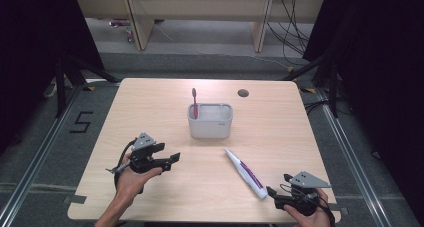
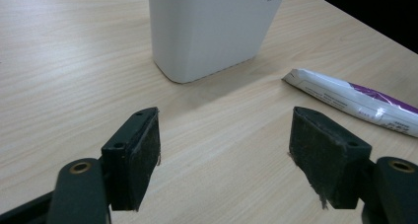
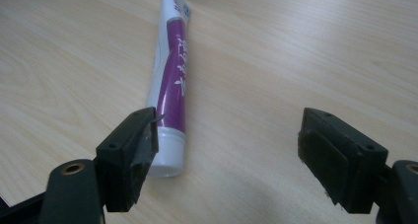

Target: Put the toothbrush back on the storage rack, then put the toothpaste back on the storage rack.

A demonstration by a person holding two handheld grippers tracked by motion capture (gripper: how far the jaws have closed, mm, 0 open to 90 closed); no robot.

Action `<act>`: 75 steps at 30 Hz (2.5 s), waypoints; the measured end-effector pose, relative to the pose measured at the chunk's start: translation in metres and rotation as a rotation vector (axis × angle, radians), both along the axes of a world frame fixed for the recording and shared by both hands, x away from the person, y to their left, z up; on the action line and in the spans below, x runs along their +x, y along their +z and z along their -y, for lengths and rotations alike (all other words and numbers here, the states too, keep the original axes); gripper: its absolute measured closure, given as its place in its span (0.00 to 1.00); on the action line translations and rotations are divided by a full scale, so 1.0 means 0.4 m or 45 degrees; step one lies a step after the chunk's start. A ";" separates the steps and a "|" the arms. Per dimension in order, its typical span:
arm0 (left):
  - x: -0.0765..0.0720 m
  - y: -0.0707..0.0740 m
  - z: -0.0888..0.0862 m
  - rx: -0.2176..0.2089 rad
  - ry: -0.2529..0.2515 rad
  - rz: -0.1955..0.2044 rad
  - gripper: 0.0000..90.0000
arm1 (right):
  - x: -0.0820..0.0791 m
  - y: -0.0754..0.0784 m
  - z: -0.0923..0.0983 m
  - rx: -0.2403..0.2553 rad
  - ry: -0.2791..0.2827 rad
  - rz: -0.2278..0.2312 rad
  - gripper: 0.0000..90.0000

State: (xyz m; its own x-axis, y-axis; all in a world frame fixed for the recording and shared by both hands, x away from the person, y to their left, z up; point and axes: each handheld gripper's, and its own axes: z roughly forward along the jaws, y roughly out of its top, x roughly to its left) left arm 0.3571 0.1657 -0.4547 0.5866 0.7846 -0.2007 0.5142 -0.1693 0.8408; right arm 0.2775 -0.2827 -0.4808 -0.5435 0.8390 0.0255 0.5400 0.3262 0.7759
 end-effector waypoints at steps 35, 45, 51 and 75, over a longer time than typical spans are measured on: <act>-0.131 -0.058 -0.031 0.045 -0.080 -0.039 0.28 | -0.003 -0.004 0.008 0.031 -0.015 -0.017 0.27; -0.156 -0.080 -0.051 0.073 -0.078 -0.047 0.26 | -0.008 -0.003 0.007 0.040 -0.035 -0.025 0.27; -0.173 -0.095 -0.063 0.098 -0.080 -0.053 0.23 | -0.011 -0.002 0.014 0.027 -0.028 -0.021 0.27; -0.243 -0.121 -0.063 0.250 -0.167 -0.063 0.18 | -0.012 -0.001 0.017 0.002 -0.033 -0.003 0.27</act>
State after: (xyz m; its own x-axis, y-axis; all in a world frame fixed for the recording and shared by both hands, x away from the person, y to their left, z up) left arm 0.2598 0.1910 -0.5032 0.6796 0.7289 -0.0831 0.5168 -0.3952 0.7594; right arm 0.2728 -0.2896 -0.4813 -0.5215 0.8528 0.0279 0.5498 0.3109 0.7753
